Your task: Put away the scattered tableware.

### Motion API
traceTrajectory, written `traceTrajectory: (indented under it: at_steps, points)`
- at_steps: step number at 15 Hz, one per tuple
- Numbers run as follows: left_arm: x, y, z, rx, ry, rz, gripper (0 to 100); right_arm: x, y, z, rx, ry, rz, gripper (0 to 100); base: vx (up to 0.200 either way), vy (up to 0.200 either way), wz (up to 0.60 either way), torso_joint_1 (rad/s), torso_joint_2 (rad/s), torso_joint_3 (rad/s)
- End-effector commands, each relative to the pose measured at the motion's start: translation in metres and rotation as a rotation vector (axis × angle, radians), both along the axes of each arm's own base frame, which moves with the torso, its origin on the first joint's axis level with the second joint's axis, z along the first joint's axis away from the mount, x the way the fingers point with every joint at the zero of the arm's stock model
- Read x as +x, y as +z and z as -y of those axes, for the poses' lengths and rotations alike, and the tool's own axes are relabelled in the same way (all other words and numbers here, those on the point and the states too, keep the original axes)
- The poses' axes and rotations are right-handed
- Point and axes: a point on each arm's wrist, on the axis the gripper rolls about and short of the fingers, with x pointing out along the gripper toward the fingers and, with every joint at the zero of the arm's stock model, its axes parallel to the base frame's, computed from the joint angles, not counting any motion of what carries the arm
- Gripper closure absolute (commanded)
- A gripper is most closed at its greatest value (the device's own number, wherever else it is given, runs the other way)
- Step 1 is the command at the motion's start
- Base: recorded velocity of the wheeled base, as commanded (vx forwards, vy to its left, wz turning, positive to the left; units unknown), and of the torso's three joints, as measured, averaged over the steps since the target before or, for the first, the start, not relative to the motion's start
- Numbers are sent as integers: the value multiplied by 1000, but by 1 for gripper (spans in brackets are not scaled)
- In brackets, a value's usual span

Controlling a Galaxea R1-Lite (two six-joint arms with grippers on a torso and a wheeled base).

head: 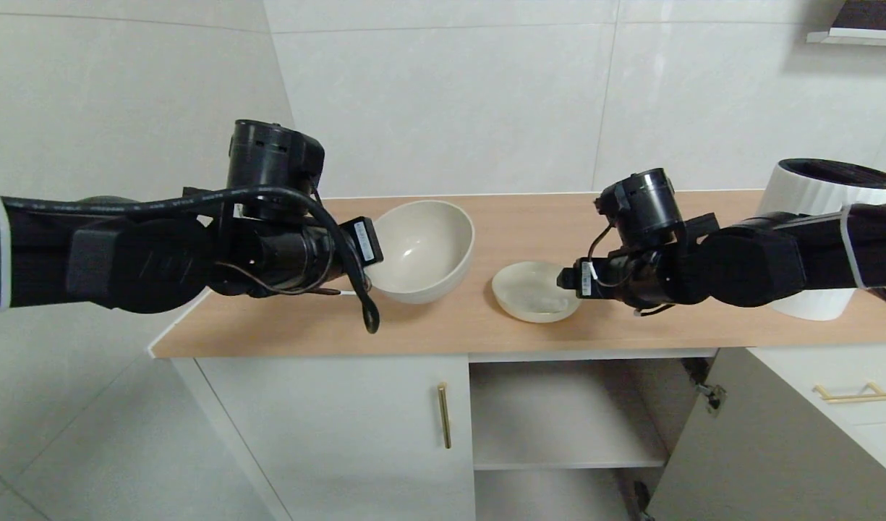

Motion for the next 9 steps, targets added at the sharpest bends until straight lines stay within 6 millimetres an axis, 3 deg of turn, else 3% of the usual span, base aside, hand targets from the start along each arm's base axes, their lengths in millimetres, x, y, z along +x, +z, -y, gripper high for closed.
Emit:
traceTrajectory:
  at_steps: [1, 5, 6, 9]
  points:
    - [-6, 8, -2, -9, -2, 19, 100, 7, -15, -5, -16, 0, -29, 0, 0, 0, 0, 0, 0, 0]
    - [-8, 6, -3, -8, -1, 14, 100, 13, -21, -8, -8, -7, -35, 0, 0, 0, 0, 0, 0, 0]
    - [-8, 6, -3, -8, -1, 14, 100, 13, -21, -8, -8, -7, -35, 100, 0, 0, 0, 0, 0, 0]
    - [-12, 12, -5, -15, -5, 29, 100, 15, -25, -9, -1, -4, -47, 100, 0, 0, 0, 0, 0, 0]
